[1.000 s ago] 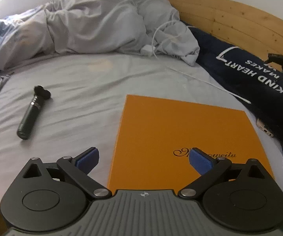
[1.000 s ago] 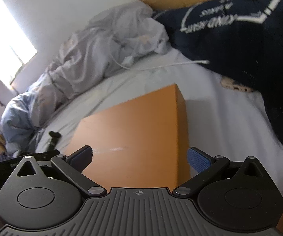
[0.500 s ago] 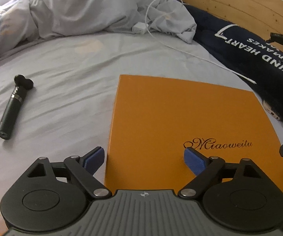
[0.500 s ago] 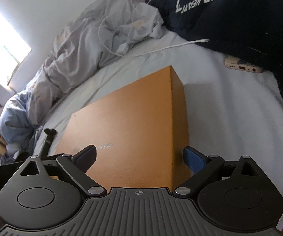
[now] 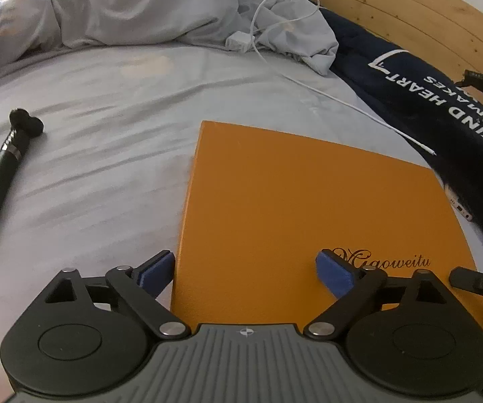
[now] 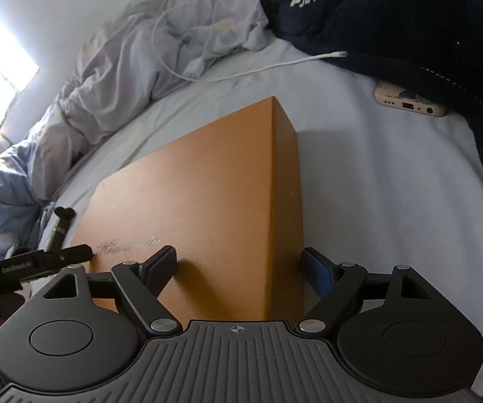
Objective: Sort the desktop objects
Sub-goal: 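Close the left tool on one lid edge while the right tool grips another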
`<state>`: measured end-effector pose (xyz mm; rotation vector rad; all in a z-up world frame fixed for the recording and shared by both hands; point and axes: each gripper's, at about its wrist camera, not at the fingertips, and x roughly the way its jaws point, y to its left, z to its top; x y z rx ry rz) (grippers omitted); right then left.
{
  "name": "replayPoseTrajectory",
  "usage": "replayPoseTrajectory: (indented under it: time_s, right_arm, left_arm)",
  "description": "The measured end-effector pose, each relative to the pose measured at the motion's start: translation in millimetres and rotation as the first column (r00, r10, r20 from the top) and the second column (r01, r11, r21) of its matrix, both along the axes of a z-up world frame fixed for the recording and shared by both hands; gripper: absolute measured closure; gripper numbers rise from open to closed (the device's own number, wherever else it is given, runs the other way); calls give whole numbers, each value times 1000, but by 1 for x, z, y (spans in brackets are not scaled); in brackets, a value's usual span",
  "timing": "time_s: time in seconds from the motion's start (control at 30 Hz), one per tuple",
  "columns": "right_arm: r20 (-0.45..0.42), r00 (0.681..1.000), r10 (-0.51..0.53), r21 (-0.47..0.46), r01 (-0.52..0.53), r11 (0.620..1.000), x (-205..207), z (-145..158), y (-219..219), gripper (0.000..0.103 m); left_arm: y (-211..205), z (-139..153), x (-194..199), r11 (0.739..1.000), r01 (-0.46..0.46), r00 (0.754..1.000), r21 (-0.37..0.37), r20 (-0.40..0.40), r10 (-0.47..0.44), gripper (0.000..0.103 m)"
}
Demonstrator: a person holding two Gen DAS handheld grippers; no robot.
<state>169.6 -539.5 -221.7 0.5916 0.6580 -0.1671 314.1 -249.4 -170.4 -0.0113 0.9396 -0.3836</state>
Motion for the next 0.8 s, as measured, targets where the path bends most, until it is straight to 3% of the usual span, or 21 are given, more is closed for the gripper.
replayPoseTrajectory:
  time_s: [0.5,0.8]
  right_arm:
    - [-44,999,28,-106,-32,994,-1,16,15,22]
    - [-13,1000,28,-147,-30,989,-17,55,25,22]
  left_arm:
    - [-3,13,-13,999,-46,998,18,31,46,15]
    - [2,34,-27,999,-53,998,-3,46,53,15]
